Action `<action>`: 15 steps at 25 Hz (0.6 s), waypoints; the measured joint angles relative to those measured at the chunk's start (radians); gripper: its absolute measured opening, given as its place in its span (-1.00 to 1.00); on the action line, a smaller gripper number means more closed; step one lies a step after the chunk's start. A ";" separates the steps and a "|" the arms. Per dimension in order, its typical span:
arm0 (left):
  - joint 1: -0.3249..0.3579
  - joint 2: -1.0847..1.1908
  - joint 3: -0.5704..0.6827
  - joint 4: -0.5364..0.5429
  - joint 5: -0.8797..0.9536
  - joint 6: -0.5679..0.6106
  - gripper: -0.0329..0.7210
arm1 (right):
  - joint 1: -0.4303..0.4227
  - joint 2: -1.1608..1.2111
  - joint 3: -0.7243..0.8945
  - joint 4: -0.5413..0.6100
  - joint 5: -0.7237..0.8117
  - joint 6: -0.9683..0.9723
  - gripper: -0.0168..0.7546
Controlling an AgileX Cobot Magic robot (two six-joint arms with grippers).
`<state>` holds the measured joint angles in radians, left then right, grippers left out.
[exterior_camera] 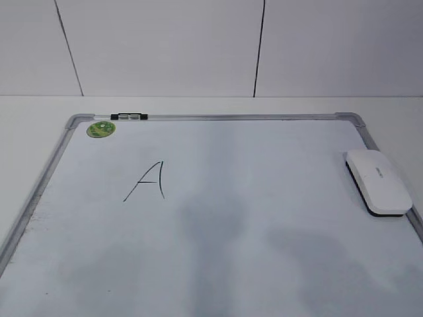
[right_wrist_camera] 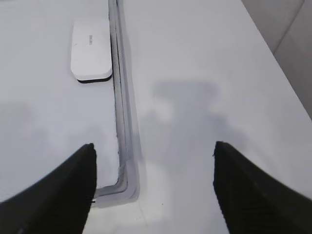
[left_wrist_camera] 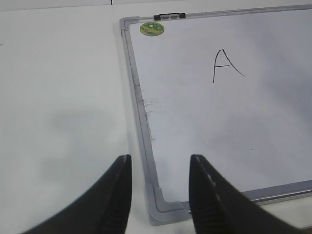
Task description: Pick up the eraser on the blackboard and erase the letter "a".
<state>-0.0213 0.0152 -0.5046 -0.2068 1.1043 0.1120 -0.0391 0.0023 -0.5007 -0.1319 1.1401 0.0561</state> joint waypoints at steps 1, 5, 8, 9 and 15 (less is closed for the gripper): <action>0.000 -0.004 0.000 0.000 0.000 0.000 -0.14 | 0.000 -0.012 0.000 0.000 0.002 0.000 0.58; 0.000 -0.004 0.000 0.000 0.000 0.000 -0.15 | 0.000 -0.019 0.000 -0.002 0.002 0.000 0.58; 0.004 -0.004 0.000 0.000 0.000 0.000 -0.15 | 0.000 -0.019 0.000 -0.004 0.002 0.000 0.58; 0.006 -0.004 0.000 0.000 0.000 0.000 -0.15 | 0.000 -0.019 0.000 -0.006 0.002 0.000 0.58; 0.021 -0.004 0.000 0.000 0.000 0.000 -0.15 | 0.000 -0.019 0.000 -0.006 0.002 0.000 0.58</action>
<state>0.0000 0.0113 -0.5046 -0.2068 1.1043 0.1120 -0.0391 -0.0165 -0.5007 -0.1380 1.1419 0.0561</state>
